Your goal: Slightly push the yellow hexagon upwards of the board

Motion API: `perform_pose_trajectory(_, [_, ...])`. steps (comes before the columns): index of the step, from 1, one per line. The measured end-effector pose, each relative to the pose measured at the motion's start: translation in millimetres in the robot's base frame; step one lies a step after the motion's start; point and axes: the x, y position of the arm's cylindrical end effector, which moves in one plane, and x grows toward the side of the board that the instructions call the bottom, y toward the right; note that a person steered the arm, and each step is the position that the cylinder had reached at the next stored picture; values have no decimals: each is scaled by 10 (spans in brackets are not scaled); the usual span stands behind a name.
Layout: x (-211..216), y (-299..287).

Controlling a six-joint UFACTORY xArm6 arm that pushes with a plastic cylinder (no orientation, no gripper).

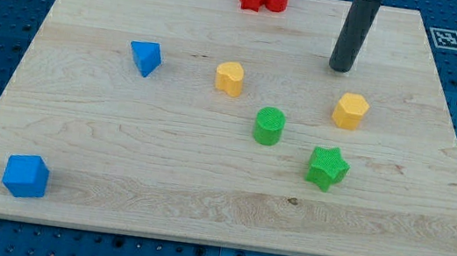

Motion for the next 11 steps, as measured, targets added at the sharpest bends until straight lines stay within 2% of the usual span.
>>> perform_pose_trajectory(1, [0, 4])
perform_pose_trajectory(2, [53, 284])
perform_pose_trajectory(3, [502, 396])
perform_pose_trajectory(4, [680, 416])
perform_pose_trajectory(5, [680, 416])
perform_pose_trajectory(7, [1248, 416])
perform_pose_trajectory(8, [1252, 416])
perform_pose_trajectory(9, [1242, -20])
perform_pose_trajectory(10, [1050, -256])
perform_pose_trajectory(11, [919, -43])
